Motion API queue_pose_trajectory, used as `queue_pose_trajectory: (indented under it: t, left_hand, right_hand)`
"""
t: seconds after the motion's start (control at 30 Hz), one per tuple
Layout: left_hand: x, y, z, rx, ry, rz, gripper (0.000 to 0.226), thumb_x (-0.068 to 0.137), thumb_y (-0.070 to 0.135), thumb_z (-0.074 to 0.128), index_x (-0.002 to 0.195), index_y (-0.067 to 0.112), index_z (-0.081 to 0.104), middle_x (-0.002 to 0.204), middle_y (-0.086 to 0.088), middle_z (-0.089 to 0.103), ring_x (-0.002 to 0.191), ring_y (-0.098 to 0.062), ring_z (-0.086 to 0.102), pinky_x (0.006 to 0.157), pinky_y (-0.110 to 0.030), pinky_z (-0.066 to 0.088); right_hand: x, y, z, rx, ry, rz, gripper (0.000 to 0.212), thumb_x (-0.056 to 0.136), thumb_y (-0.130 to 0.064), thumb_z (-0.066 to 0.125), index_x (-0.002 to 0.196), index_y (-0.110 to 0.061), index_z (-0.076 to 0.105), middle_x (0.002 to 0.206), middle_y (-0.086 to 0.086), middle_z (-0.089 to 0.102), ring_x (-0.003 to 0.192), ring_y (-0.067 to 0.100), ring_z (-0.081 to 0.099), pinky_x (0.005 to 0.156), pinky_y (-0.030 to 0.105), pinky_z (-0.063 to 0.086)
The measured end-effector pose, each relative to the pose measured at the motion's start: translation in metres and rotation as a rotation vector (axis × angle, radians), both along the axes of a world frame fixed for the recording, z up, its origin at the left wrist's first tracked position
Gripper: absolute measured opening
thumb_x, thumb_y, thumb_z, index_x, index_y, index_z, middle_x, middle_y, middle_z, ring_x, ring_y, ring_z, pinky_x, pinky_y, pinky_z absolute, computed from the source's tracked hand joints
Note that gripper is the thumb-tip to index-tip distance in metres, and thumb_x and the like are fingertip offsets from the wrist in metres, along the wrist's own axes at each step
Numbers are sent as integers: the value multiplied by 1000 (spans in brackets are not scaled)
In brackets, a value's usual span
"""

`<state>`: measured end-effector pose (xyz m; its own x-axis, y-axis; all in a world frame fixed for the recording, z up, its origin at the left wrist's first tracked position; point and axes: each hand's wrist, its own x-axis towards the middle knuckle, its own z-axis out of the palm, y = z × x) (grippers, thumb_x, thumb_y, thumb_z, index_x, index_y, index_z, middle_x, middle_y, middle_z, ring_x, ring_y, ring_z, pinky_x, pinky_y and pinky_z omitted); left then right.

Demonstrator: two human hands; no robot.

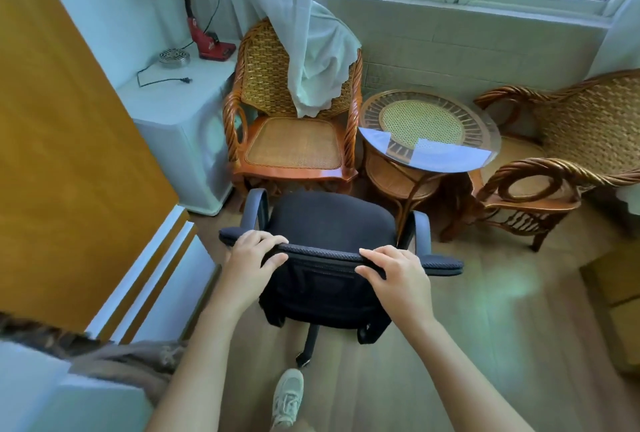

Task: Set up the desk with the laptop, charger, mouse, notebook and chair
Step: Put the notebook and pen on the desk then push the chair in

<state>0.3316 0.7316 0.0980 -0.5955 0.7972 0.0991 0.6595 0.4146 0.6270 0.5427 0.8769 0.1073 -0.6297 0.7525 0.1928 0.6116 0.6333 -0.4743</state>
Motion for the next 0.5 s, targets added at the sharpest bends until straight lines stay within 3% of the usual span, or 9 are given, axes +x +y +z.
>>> queue_pose_trajectory:
  t: [0.07,0.13,0.23,0.3,0.5]
  left_hand:
    - [9,-13,5,43,-72,25,21,92,21,61,112,23,66,107,6,55,122,-18,41,107,-32,27]
    - [17,-30,7,12,-63,57,20,93,23,60,112,26,65,108,8,54,124,-17,40,108,-35,25]
    - [40,-54,2,-79,34,132,18,93,36,56,110,40,62,109,19,53,124,-6,37,114,-55,2]
    - [59,-65,-1,-86,57,156,16,93,42,54,107,45,61,106,23,53,121,-2,37,112,-56,-13]
    - [115,-107,-4,-109,47,196,16,93,45,52,106,47,60,103,24,52,121,-6,39,112,-55,-14]
  right_hand:
    - [4,-5,5,-50,-25,42,29,85,-42,65,111,-31,71,101,-14,69,96,13,57,77,29,47]
    - [6,-13,9,-80,-58,91,27,85,-42,64,109,-32,71,102,-15,68,97,11,57,72,27,45]
    - [21,-28,7,-99,-32,95,27,85,-40,65,109,-30,71,101,-14,68,96,11,55,73,27,44]
    - [36,-33,6,-117,-21,87,26,83,-39,67,107,-30,72,99,-14,68,94,11,54,72,26,42]
    - [79,-53,13,-193,-78,141,24,79,-35,72,103,-30,74,93,-16,67,94,11,58,77,30,48]
